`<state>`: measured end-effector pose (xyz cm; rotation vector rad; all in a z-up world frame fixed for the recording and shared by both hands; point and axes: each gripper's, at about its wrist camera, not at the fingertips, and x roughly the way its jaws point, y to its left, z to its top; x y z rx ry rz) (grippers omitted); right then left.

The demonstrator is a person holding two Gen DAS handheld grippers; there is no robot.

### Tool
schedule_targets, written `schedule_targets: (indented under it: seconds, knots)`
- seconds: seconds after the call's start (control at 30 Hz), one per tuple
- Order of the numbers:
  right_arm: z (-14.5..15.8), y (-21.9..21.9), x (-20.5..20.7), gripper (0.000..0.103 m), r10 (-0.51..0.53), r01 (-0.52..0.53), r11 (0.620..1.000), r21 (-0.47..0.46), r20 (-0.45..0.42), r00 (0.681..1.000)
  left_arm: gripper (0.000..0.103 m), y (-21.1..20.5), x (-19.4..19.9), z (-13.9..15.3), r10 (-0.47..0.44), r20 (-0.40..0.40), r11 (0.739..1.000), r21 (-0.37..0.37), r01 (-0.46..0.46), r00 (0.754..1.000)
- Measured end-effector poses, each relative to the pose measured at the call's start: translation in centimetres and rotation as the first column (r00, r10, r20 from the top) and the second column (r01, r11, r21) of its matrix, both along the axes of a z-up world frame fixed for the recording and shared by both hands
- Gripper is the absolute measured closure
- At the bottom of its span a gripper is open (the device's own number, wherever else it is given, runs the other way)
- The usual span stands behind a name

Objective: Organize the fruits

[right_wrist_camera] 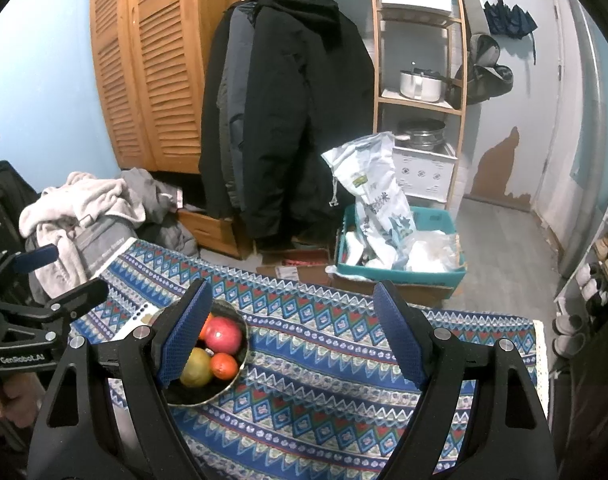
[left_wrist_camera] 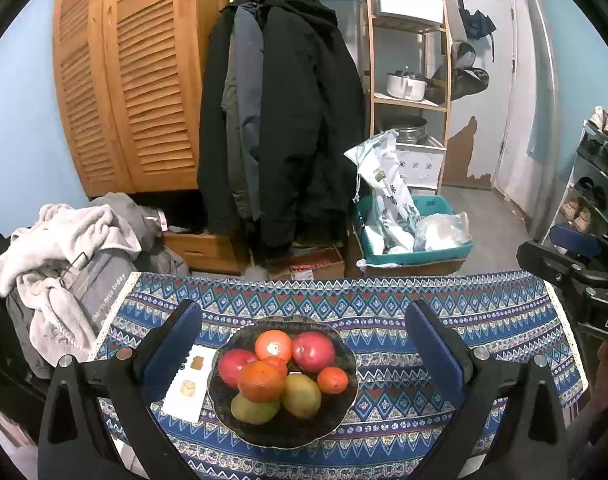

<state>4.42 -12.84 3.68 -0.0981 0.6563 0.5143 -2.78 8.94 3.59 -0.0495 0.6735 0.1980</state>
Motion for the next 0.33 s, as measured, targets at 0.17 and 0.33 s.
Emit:
schedule_targets:
  seconds: [0.17, 0.33]
  knots:
    - [0.02, -0.12, 0.05, 0.021, 0.002, -0.002, 1.000, 0.000, -0.001, 1.000, 0.001, 0.15, -0.05, -0.01, -0.003, 0.004, 1.000, -0.004, 0.003, 1.000]
    - [0.04, -0.15, 0.05, 0.021, 0.001, -0.001, 1.000, 0.000, 0.000, 1.000, 0.001, 0.16, -0.05, -0.07, -0.002, 0.005, 1.000, -0.002, 0.002, 1.000]
